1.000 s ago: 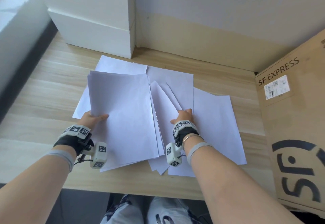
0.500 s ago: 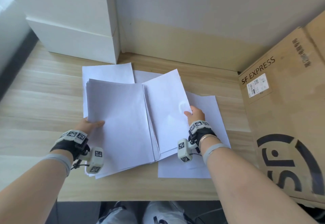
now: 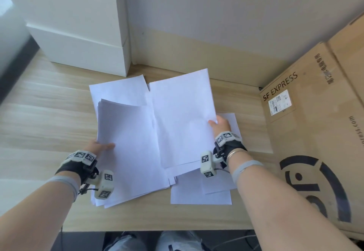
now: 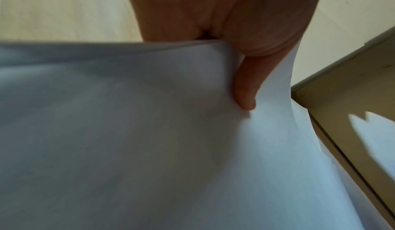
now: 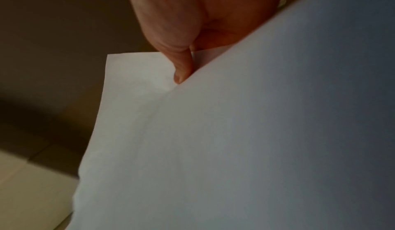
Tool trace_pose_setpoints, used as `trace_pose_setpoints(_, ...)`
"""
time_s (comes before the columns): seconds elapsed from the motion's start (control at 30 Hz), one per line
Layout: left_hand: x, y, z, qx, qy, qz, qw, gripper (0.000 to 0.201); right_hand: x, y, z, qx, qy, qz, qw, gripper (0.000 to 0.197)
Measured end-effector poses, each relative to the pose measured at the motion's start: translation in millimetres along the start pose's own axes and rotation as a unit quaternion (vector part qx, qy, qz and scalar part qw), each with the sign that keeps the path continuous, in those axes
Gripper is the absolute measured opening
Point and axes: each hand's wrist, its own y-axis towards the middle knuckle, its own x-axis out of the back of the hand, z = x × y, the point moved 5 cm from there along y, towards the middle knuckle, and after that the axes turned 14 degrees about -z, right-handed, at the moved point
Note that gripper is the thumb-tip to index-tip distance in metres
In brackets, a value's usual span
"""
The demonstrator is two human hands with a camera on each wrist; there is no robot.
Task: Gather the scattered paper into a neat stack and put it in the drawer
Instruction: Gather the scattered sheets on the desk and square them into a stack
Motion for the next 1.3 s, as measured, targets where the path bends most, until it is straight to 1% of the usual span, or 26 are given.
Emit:
trace_pose_setpoints(0.17, 3, -3, 3, 0.016, -0.022, 0.012, 1.0, 0.048, -68, -41, 14, 0.014, -0.056, 0.101, 0.993, 0.031)
trace_pose_setpoints(0.27, 2, -7, 1, 0.012, -0.031, 0.009, 0.999, 0.042, -96, -59, 23, 0.024, -0.105, 0.143, 0.984, 0.033)
trace_pose_setpoints(0.3, 1, -10, -1, 0.011, -0.04, 0.01, 0.999, 0.045, -104, -64, 25, 0.033, -0.12, 0.156, 0.98, 0.032)
trace_pose_setpoints(0.37, -1, -12, -2, 0.008, -0.047, 0.006, 0.999, 0.058, -120, -73, 30, 0.05, -0.141, 0.177, 0.973, 0.027)
trace_pose_setpoints(0.4, -2, -13, -1, 0.01, -0.036, 0.004, 0.999, 0.065, -127, -77, 32, 0.055, -0.147, 0.186, 0.97, 0.023)
trace_pose_setpoints(0.43, -1, -14, -1, 0.006, -0.023, 0.001, 1.0, 0.067, -134, -80, 33, 0.06, -0.154, 0.192, 0.967, 0.017)
trace_pose_setpoints(0.47, -1, -14, -2, 0.006, -0.015, 0.0, 1.0, 0.063, -139, -83, 35, 0.065, -0.163, 0.199, 0.964, 0.012)
trace_pose_setpoints(0.5, -2, -13, -1, 0.009, -0.014, 0.0, 1.0, 0.059, -143, -85, 37, 0.072, -0.173, 0.208, 0.96, 0.012)
trace_pose_setpoints(0.53, -2, -12, 0, 0.016, -0.021, 0.0, 1.0, 0.056, -147, -86, 39, 0.077, -0.185, 0.216, 0.956, 0.017)
trace_pose_setpoints(0.57, -2, -11, 1, 0.02, -0.025, 0.001, 0.999, 0.055, -150, -86, 41, 0.084, -0.196, 0.222, 0.952, 0.022)
trace_pose_setpoints(0.6, 0, -12, 2, 0.026, -0.024, 0.001, 0.999, 0.055, -151, -85, 44, 0.089, -0.2, 0.225, 0.95, 0.022)
trace_pose_setpoints(0.63, 0, -11, 4, 0.026, -0.024, 0.002, 0.999, 0.055, -150, -82, 47, 0.093, -0.196, 0.221, 0.951, 0.018)
trace_pose_setpoints(0.77, 16, -4, 7, 0.032, -0.049, -0.024, 0.998, 0.053, -141, -56, 67, 0.088, -0.168, 0.15, 0.97, 0.009)
trace_pose_setpoints(0.87, 32, 6, 11, 0.033, -0.077, -0.034, 0.996, 0.05, -147, -39, 85, 0.11, -0.184, 0.132, 0.968, 0.021)
trace_pose_setpoints(1.0, 48, 18, 18, 0.042, -0.097, -0.043, 0.993, 0.049, -168, -36, 105, 0.139, -0.212, 0.123, 0.96, 0.036)
trace_pose_setpoints(1.1, 55, 18, 17, 0.048, -0.105, -0.049, 0.992, 0.053, -184, -39, 110, 0.123, -0.213, 0.119, 0.962, 0.05)
trace_pose_setpoints(1.23, 55, 21, 14, 0.054, -0.122, -0.047, 0.99, 0.045, -192, -38, 109, 0.113, -0.18, 0.126, 0.969, 0.078)
trace_pose_setpoints(1.27, 54, 23, 13, 0.055, -0.126, -0.047, 0.989, 0.044, -192, -36, 109, 0.102, -0.162, 0.137, 0.972, 0.084)
trace_pose_setpoints(1.3, 55, 23, 12, 0.056, -0.128, -0.046, 0.989, 0.043, -190, -33, 108, 0.084, -0.146, 0.146, 0.975, 0.086)
